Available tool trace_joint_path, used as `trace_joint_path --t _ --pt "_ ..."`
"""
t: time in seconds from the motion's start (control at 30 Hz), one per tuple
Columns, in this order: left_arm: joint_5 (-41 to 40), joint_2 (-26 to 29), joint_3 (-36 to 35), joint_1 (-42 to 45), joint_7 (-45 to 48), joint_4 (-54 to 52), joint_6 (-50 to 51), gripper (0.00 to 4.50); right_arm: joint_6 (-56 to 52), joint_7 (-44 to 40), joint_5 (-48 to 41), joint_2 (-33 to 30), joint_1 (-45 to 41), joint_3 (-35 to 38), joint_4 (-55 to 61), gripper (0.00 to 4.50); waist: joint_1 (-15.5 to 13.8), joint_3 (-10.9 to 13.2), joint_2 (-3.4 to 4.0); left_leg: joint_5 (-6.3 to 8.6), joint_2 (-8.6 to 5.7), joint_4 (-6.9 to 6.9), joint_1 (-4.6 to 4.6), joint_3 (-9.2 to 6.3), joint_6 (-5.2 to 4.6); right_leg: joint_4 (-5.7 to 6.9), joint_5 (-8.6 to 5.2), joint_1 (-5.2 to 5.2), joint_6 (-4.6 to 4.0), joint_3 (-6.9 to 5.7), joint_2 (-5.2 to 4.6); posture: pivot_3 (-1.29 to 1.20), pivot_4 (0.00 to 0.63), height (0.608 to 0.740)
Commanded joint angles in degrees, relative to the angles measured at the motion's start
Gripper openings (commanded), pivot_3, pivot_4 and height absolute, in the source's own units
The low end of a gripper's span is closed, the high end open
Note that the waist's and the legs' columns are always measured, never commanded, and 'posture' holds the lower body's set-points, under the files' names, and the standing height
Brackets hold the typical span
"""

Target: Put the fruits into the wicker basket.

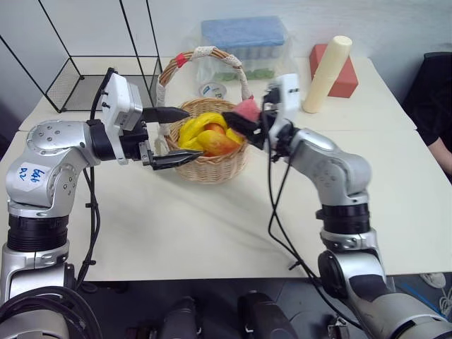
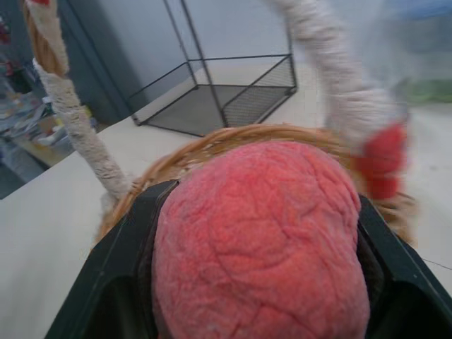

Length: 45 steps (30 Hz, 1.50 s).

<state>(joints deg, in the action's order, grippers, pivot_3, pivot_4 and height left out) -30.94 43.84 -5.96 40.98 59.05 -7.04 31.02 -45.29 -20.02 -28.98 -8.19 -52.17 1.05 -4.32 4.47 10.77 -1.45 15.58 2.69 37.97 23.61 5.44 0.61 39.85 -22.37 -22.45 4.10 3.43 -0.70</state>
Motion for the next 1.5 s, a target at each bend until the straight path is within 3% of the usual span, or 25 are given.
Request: trace_joint_path --t 0.03,0.23,0.6,0.77,1.07,1.17,1.5 --pt "-0.42 0.45 -1.52 -0.12 -1.03 -2.78 -0.58 4.5 3.85 0.11 3.31 2.0 -2.93 -2.12 -4.04 2.47 0.13 0.0 0.0 0.0 0.0 0.0 0.02 0.0 -0.01 0.0 0.0 -0.01 0.0 0.0 0.0 0.0 0.15 0.74" --pt "-0.49 1.22 -2.42 -0.57 -1.41 -2.9 -0.56 4.5 2.11 -3.01 2.87 2.55 -3.23 -3.65 -1.23 4.48 0.38 0.0 0.0 0.0 0.04 -0.04 0.07 -0.01 0.0 0.12 0.0 -0.09 0.0 -0.02 0.05 0.0 0.15 0.74" --pt "-0.35 0.2 -1.31 0.68 -1.32 -2.3 -1.09 4.5 -6.79 -3.48 -2.29 -5.68 4.0 2.05 18.01 4.48 0.14 0.0 0.0 0.01 0.03 -0.03 0.12 -0.05 0.0 0.05 0.0 -0.06 0.0 -0.05 0.02 0.0 0.15 0.74" --pt "-0.25 -0.42 -0.98 1.52 -1.5 -1.93 -1.44 4.5 -2.13 0.05 2.21 -5.8 1.58 3.03 10.27 4.48 0.5 0.0 0.0 0.0 0.04 -0.04 0.09 -0.02 0.01 -0.05 0.0 -0.08 0.0 -0.02 0.06 0.0 0.15 0.74" --pt "-0.18 -0.53 -1.33 1.18 -2.11 -2.48 -1.67 4.5 15.88 -2.74 11.6 -2.54 -8.64 -0.88 -15.68 4.48 0.65 0.0 0.0 -0.01 0.05 -0.06 0.06 0.04 0.03 -0.03 0.0 -0.12 -0.01 0.01 0.09 0.0 0.15 0.74" --pt "-0.14 -0.59 -1.38 1.02 -2.47 -2.72 -1.76 4.5 20.91 -3.79 14.0 -1.79 -10.79 -1.83 -21.74 3.88 0.64 0.0 0.0 -0.01 0.05 -0.06 0.07 0.04 0.03 -0.01 0.0 -0.12 -0.01 0.01 0.07 0.0 0.15 0.74" --pt "-1.36 -1.1 -1.52 0.72 -3.14 -3.59 -1.16 4.5 27.08 -5.42 18.34 -2.81 -8.24 -2.73 -21.87 0.44 0.52 0.0 0.0 -0.01 0.05 -0.04 0.08 0.01 0.02 0.09 0.0 -0.1 -0.01 -0.02 0.05 0.0 0.15 0.74"
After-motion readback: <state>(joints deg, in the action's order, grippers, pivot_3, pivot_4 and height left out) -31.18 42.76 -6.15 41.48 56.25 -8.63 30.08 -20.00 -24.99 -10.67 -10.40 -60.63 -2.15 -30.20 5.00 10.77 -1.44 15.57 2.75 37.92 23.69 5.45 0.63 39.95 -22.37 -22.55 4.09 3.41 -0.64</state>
